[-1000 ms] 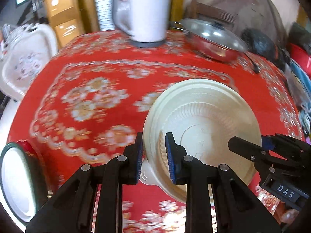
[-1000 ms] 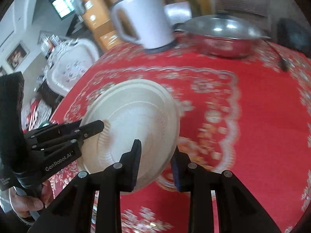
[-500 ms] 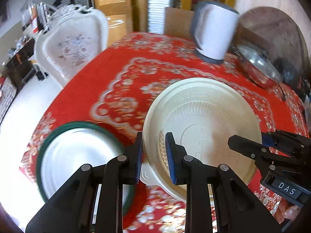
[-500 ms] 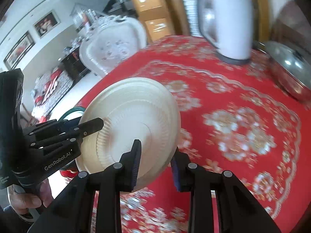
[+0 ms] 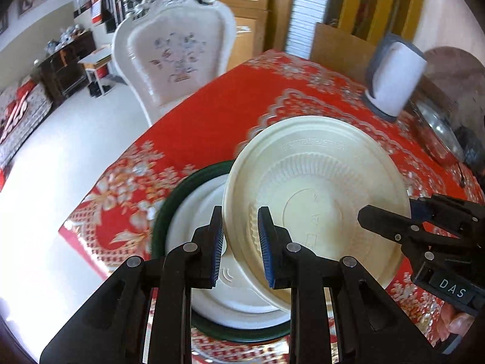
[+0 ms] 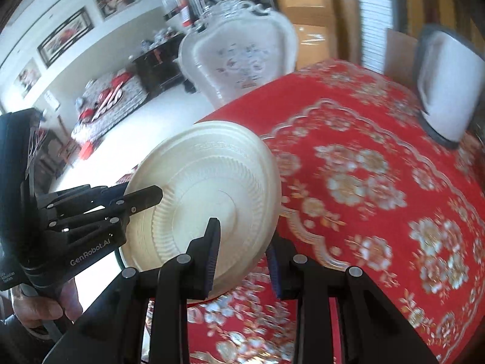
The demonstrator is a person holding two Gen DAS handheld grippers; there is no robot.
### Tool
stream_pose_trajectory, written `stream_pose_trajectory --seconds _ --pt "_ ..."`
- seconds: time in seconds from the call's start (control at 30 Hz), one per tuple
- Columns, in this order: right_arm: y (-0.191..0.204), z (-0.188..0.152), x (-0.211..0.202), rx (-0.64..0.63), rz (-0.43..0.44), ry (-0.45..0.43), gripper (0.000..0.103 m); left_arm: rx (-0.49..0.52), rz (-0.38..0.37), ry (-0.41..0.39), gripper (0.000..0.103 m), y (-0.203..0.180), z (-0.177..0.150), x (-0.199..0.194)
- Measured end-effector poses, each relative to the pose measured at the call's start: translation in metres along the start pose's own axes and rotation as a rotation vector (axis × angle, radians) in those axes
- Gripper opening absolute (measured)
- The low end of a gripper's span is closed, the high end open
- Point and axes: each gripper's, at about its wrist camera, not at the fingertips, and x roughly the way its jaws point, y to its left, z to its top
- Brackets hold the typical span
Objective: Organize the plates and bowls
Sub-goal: 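Lift the cream plastic bowl and carry it over the stack with the left gripper, then lower the cream plastic bowl onto the stack and open the left gripper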
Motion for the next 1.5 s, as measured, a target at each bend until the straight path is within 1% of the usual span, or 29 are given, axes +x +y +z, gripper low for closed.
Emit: stream_pose_trajectory --seconds 0.2,0.3,0.6,0.73,0.77,0.8,0.83,0.9,1.0,1.1,1.17,1.23,1.33,1.37,1.43,1.5 --pt "0.019 0.003 0.021 -0.037 0.004 0.040 0.030 -0.020 -0.009 0.044 0.022 0.024 -0.013 0.008" --pt "0.026 0.001 0.027 -0.054 0.003 0.060 0.030 -0.030 -0.016 0.056 0.022 0.029 -0.016 0.013" --pt "0.038 -0.003 0.038 -0.063 -0.017 0.084 0.030 -0.027 0.005 0.044 0.022 0.032 -0.021 0.015" --pt "0.038 -0.004 0.038 -0.051 -0.005 0.082 0.037 -0.038 0.020 0.028 0.022 0.033 -0.021 0.015" --pt "0.039 -0.004 0.037 -0.048 -0.002 0.080 0.042 -0.040 0.024 0.024 0.022 0.033 -0.021 0.015" --pt "0.038 -0.004 0.036 -0.044 -0.006 0.074 0.048 -0.041 0.027 0.019 0.022 0.033 -0.021 0.015" --pt "0.037 -0.004 0.035 -0.041 -0.017 0.068 0.049 -0.040 0.031 0.014 0.022 0.032 -0.022 0.014" --pt "0.034 -0.004 0.032 -0.030 -0.027 0.054 0.050 -0.042 0.034 0.003 0.022 0.031 -0.022 0.012" --pt "0.030 -0.005 0.029 -0.005 -0.016 0.042 0.050 -0.051 0.036 -0.013 0.022 0.032 -0.020 0.008" --pt "0.028 -0.006 0.027 0.009 -0.010 0.031 0.050 -0.063 0.036 -0.036 0.026 0.033 -0.019 0.003" --pt "0.026 -0.008 0.025 0.018 -0.004 0.024 0.050 -0.067 0.042 -0.048 0.026 0.033 -0.020 -0.001" --pt "0.025 -0.010 0.022 0.027 -0.003 0.010 0.050 -0.069 0.053 -0.063 0.026 0.032 -0.020 -0.005" --pt "0.024 -0.013 0.015 0.047 -0.011 -0.022 0.050 -0.073 0.085 -0.111 0.026 0.030 -0.022 -0.015" --pt "0.025 -0.014 0.012 0.050 -0.021 -0.035 0.050 -0.075 0.094 -0.125 0.026 0.029 -0.023 -0.019" --pt "0.029 -0.017 0.005 0.043 -0.060 -0.075 0.054 -0.085 0.099 -0.153 0.026 0.027 -0.025 -0.025" --pt "0.035 -0.021 -0.003 0.034 -0.100 -0.119 0.061 -0.100 0.104 -0.184 0.026 0.023 -0.028 -0.030"
